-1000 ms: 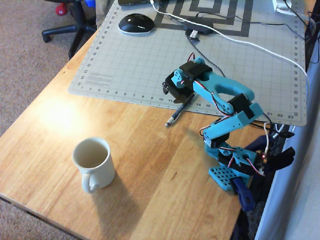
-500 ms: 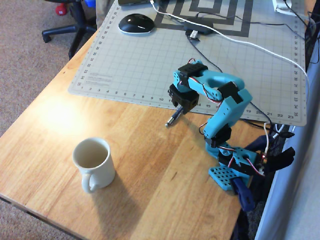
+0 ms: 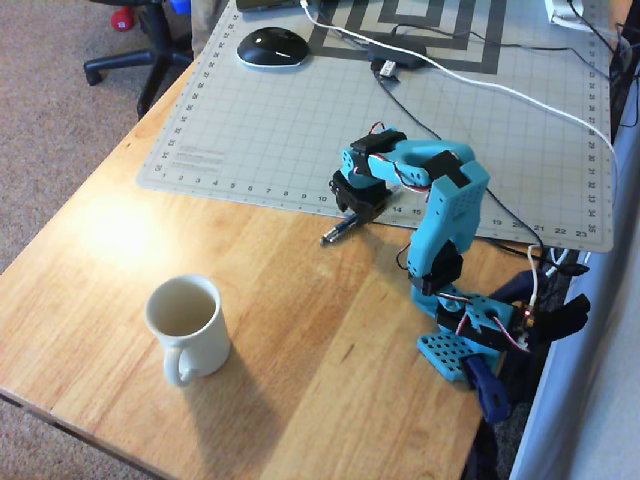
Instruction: Grasp a pen and put it in a mug.
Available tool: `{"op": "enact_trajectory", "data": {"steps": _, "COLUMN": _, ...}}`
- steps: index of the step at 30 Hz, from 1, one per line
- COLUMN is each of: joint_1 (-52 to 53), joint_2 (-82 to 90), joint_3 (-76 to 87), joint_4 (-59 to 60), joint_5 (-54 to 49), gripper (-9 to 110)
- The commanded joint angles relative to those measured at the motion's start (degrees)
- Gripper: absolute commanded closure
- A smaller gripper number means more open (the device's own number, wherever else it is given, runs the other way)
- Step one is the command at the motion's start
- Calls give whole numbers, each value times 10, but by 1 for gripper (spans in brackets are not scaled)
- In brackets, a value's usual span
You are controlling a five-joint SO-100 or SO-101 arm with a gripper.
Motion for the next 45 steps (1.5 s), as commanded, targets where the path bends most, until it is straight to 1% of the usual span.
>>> {"op": "enact_trajectory", "data": {"steps": 1, "joint_1": -4, "joint_2": -5, "joint_3": -34, "joint_4": -52, "joint_5": -5, "gripper": 87}}
{"op": "enact_trajectory", "data": {"steps": 15, "joint_1": -5, "joint_2": -58, "joint_3": -29, "joint_4": -59, "joint_5": -9, "gripper": 88}}
{"op": "enact_trajectory", "data": {"steps": 24, "joint_1": -29, "joint_2": -51, "joint_3": -29, "joint_4": -65, "joint_5": -6, "gripper": 100}}
{"op": "enact_trajectory", "data": {"steps": 31, "joint_1": -75, "joint_2": -47, "joint_3": -33, "joint_4": -65, "joint_5": -13, "gripper": 101}}
{"op": "enact_trajectory", "data": {"steps": 45, "joint_1": -172, "joint_2": 183, "joint_3": -40, "joint_4": -68, "joint_5": -6, "gripper": 101}}
